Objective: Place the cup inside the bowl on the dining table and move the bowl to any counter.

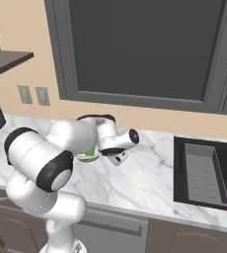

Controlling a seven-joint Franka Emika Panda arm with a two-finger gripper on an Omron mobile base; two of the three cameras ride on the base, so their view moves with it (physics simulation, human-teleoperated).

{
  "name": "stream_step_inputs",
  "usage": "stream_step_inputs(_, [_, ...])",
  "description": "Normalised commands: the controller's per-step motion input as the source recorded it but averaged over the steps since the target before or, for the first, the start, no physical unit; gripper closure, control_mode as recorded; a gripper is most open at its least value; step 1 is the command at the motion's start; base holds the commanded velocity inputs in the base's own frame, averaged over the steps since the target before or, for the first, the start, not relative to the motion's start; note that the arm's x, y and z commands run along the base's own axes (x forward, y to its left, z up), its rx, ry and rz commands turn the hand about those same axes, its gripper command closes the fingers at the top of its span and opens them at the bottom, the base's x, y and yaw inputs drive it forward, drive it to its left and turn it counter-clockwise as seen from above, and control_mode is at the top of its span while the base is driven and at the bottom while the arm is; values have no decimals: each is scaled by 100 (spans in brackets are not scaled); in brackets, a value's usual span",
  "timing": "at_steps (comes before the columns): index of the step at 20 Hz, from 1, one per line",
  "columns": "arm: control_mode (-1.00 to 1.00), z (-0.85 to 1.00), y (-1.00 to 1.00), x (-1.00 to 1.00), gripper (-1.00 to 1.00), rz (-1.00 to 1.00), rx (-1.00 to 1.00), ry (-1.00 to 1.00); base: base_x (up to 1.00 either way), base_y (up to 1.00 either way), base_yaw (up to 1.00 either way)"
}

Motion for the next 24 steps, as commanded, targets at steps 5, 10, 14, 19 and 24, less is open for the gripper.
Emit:
stream_step_inputs(5, [-100,-17,9,3,100,0,-2,-2,0,0,0])
stream_step_inputs(10, [-100,-6,6,0,100,0,-1,0,0,0,0])
stream_step_inputs(14, [-100,-1,3,0,100,0,0,0,0,0,0])
stream_step_inputs(19, [-100,-20,2,0,100,0,0,-2,0,0,0])
stream_step_inputs(24, [-100,-17,0,0,100,0,0,-3,0,0,0])
